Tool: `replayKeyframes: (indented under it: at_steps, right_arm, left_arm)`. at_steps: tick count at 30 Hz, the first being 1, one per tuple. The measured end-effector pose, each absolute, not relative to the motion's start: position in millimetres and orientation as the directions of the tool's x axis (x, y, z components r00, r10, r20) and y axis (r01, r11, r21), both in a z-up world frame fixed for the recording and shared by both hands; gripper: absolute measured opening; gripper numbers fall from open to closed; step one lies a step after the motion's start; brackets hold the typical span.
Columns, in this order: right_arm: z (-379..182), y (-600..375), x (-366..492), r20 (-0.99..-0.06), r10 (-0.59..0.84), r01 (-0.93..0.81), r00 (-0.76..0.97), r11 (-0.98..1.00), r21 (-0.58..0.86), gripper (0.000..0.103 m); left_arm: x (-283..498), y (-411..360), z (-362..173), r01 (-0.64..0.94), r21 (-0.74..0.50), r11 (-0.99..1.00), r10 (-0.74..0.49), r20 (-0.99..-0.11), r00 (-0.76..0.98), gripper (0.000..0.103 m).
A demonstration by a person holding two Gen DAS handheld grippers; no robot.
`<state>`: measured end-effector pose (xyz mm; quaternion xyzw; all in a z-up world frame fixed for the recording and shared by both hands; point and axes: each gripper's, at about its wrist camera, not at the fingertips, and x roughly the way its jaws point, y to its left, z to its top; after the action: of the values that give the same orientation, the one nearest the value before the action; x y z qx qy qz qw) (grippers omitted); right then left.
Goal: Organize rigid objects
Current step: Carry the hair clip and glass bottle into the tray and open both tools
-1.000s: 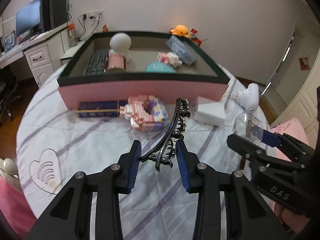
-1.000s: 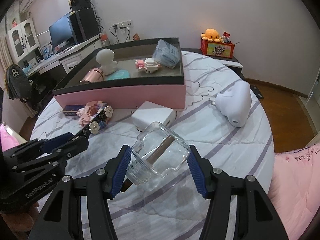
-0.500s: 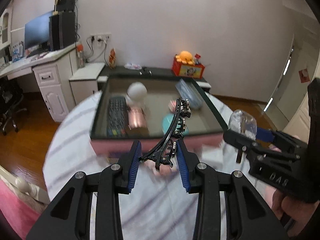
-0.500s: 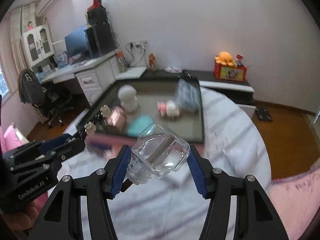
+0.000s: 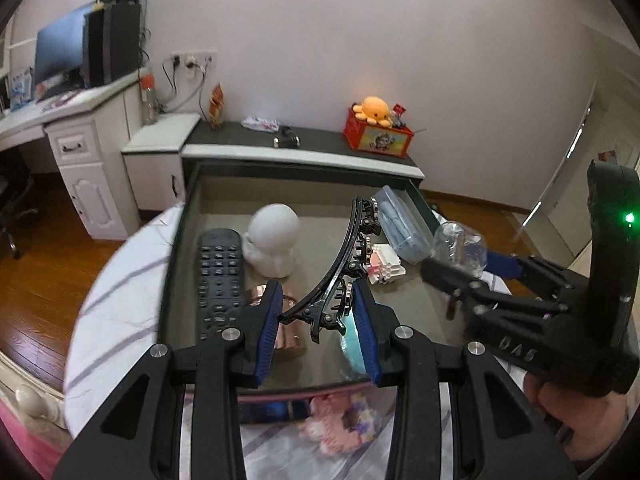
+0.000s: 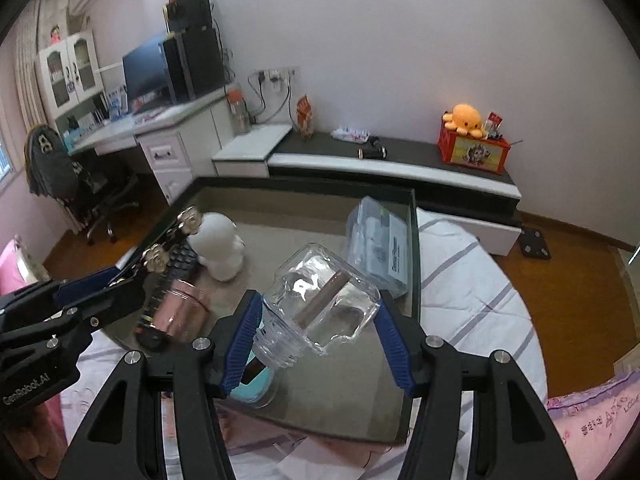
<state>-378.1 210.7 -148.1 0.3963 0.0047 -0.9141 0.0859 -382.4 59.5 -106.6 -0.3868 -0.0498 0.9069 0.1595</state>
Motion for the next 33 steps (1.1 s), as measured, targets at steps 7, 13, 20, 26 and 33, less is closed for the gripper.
replayKeyframes:
  at_steps: [7,13,20,26,33]
  right_arm:
    - [-176.5,208.2,-394.1,-0.776,-0.129,0.19,-0.618,-0.982,0.012,0.059]
    - [-189.3,208.8,-399.7,-0.8,-0.098,0.19,-0.592,-0.982,-0.02,0.06]
    - [-183.3,214.1,-399.9,-0.79,-0.117,0.192,-0.602,-0.981,-0.001,0.072]
    - [-173.3,207.7,-388.6,-0.77,-0.17,0.206,-0.615,-0.977,0.052,0.103]
    - [-148.2,206.1,-358.6,-0.721,-0.203,0.193,-0.663,-0.976,0.097,0.103]
  left_arm:
    - [-399.2,81.5,-133.3,-0.235,-0.227,-0.945,0.325,-0.73,-0.601,0.036]
    - [-407.7,96.5,-145.2,-0.226,-0.182,-0.957,0.282,-0.768,-0.575,0.038]
    - [-402.3,90.2,-139.3,-0.204,-0.151,-0.967,0.245,-0.765,-0.596,0.06]
    - [-379.6,67.6,-116.2,-0.178,-0.157,-0.971,0.237,-0.695,-0.679,0.103]
    - [-337.0,50.0,-90.4,-0.17,-0.167,-0.971,0.239,-0.641,-0.729,0.103]
